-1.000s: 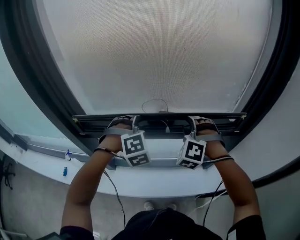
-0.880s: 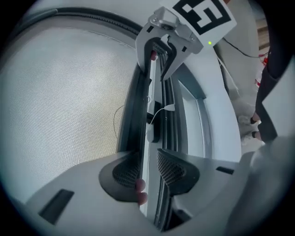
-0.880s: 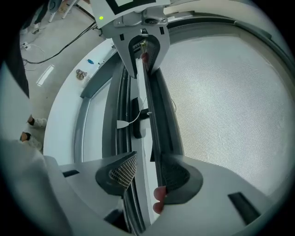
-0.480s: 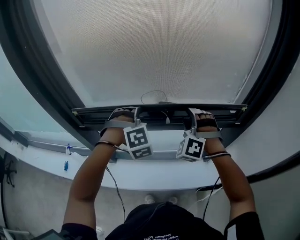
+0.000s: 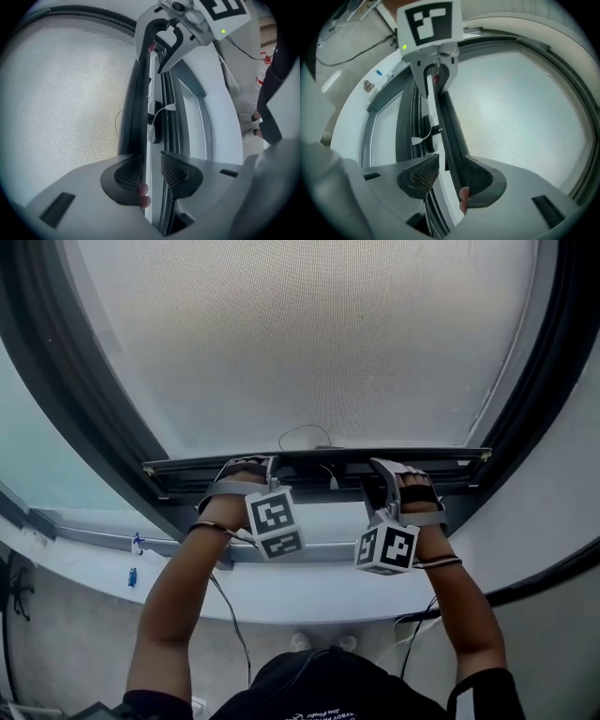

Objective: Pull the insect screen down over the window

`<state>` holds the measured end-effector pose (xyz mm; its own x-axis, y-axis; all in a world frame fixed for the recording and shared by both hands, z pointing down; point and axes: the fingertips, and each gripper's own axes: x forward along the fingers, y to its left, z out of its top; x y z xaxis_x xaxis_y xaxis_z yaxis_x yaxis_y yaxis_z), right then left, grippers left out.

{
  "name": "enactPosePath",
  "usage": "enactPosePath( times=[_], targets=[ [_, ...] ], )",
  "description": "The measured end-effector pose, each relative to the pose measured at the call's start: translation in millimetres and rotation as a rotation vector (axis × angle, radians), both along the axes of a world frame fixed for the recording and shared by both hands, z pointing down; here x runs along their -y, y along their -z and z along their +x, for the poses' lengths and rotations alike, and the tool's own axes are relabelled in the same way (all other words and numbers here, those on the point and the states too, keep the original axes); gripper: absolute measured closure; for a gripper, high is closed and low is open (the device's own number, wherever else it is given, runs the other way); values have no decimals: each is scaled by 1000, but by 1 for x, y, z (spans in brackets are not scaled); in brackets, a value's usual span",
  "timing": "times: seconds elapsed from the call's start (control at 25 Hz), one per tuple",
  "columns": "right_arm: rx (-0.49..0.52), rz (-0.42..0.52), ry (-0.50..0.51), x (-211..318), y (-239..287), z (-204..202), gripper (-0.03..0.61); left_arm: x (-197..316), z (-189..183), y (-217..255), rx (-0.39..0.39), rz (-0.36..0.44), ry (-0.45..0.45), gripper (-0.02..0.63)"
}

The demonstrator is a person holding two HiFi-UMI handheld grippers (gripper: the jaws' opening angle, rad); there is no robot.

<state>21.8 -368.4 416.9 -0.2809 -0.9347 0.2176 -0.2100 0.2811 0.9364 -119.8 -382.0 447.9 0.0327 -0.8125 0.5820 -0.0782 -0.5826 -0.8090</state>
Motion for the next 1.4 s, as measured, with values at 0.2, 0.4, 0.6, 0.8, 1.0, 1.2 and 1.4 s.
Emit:
enactPosePath(
  times=[0.2,0.4,0.6,0.8,1.0,1.2,1.4],
  targets=[
    [257,-26,-18,-15,5,-15,408,0,1,0,-15,-6,7,499],
    [572,-183,-32,-13,-11,-36,410,1,2,0,-18,-20,11,499],
    [784,-325,-94,3,-32,-41,442,0,3,-1,-25,-31,16,499],
    [882,-437,-165,17,-51,-42,442,1,3,0,-22,-29,10,499],
    [928,-500,-203,21,-61,-47,453,0,2,0,-40,-46,5,499],
    [997,-543,-234,26,-72,-47,474,-1,3,1,-78,-65,-6,499],
    [1025,-528,-230,32,-75,-43,514,-1,5,2,-97,-83,-14,499]
  ],
)
